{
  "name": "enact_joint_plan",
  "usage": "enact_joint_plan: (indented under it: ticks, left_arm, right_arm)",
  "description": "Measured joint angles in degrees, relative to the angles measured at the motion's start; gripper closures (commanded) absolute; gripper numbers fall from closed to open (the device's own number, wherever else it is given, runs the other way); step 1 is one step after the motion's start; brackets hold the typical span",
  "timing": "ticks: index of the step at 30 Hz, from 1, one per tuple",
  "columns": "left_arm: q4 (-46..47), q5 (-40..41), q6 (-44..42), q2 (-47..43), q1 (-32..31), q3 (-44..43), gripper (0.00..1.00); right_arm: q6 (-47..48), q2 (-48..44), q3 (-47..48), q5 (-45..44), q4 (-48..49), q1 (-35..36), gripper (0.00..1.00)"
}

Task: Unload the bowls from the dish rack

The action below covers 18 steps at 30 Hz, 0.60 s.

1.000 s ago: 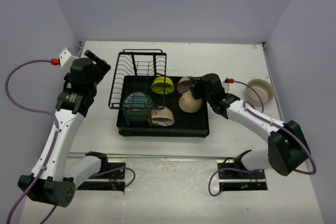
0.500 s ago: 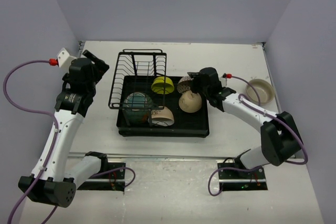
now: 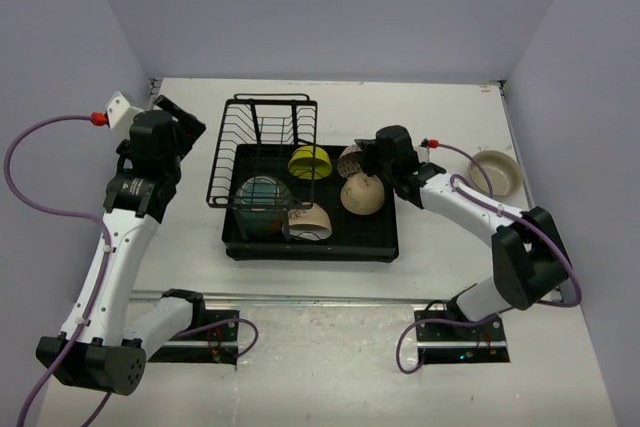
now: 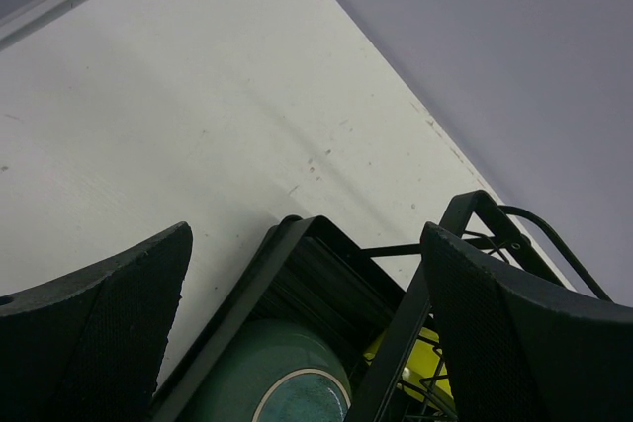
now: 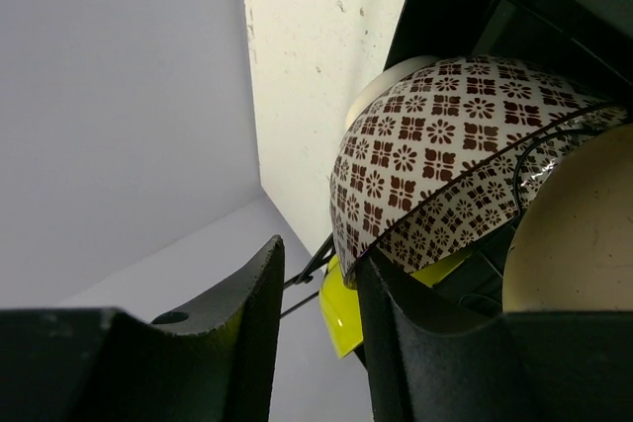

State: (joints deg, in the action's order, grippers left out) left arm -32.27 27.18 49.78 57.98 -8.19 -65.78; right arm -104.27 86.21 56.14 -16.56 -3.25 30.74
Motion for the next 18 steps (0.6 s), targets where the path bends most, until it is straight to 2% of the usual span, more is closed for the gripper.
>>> enact_joint_plan:
  ticks: [7, 13, 18]
  left_arm:
    - [0.0, -0.1, 0.0, 0.0, 0.7, 0.0, 0.04]
    - [0.0, -0.2, 0.0, 0.0, 1.1, 0.0, 0.03]
    - [0.0, -0.4, 0.0, 0.0, 1.3, 0.0, 0.03]
  right_arm:
    - [-0.3, 0.0, 0.0, 0.0, -0.7, 0.0, 0.68]
    - [-0.3, 0.0, -0.3, -0.1, -1.4, 0.0, 0.77]
    - [-0.7, 0.0, -1.1, 0.0, -1.4, 0.0, 0.89]
